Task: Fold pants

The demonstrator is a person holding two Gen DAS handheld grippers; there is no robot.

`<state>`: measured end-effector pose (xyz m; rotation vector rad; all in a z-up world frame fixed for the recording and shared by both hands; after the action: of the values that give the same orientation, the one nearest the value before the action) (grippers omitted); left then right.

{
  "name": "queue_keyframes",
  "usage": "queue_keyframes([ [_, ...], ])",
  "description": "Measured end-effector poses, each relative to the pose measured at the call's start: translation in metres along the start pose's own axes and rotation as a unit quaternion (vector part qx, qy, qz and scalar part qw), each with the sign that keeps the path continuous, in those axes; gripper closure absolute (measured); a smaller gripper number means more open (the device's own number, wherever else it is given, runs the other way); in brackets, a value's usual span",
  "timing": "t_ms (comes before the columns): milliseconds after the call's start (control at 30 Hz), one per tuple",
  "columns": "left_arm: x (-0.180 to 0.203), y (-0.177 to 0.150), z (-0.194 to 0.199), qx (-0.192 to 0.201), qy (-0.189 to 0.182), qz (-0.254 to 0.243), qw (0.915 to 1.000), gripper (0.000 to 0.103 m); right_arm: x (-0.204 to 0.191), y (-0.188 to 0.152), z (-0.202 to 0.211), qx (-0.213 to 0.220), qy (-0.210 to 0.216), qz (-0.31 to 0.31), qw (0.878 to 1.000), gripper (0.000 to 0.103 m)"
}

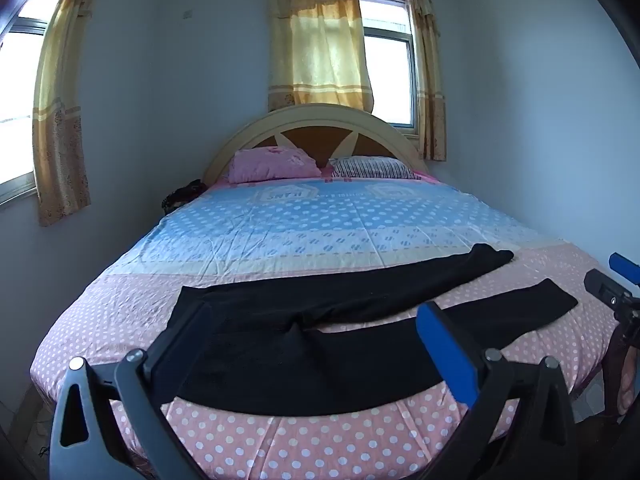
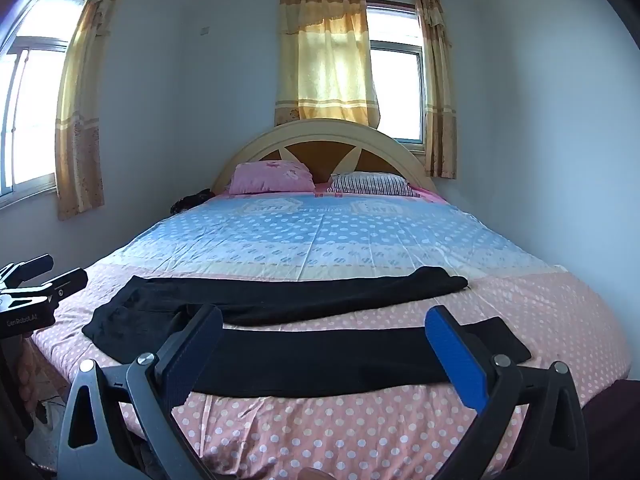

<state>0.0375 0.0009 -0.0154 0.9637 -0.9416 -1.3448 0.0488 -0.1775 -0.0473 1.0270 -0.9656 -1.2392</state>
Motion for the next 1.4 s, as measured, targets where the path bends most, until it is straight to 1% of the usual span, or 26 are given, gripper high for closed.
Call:
queue_keyframes([
  [267, -0.003, -0.001, -0.001, 0.0, 0.013, -0.01, 0.9999, 0.0, 0.005, -0.008, -0.009, -0.002, 0.001, -0.008, 1.0, 0.001],
  [300, -0.001, -0.003, 0.002, -0.006, 0.016, -0.001, 0.9999, 0.0, 0.006, -0.007, -0.01, -0.003, 0.001, -0.009, 1.0, 0.001],
  [333, -0.002, -0.009, -0.007, -0.009, 0.016, 0.002, 0.9998, 0.0, 0.005, -0.005, -0.007, -0.004, -0.004, -0.011, 1.0, 0.001],
  [567, -0.005, -0.014, -0.012, -0.017, 0.027, 0.005, 0.9995, 0.0, 0.005, -0.009, -0.011, -0.01, -0.007, -0.01, 1.0, 0.001],
  [1400, -0.011, -0.01, -0.013, -0.02, 0.027, 0.013, 0.9993, 0.0, 0.004, -0.011, -0.015, -0.016, -0.007, -0.009, 1.0, 0.001],
])
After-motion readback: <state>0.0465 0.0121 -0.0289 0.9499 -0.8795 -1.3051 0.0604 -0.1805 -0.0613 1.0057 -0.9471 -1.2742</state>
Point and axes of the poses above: each gripper's, at about its wrist camera, not at the fingertips, and z roughly against the way its jaws point, x to its right, y to its top, the point moved 4 cm from there along -z, roughly the way its jaws point, and after that the axes turned 3 degrees about x, right-handed, at the moved point
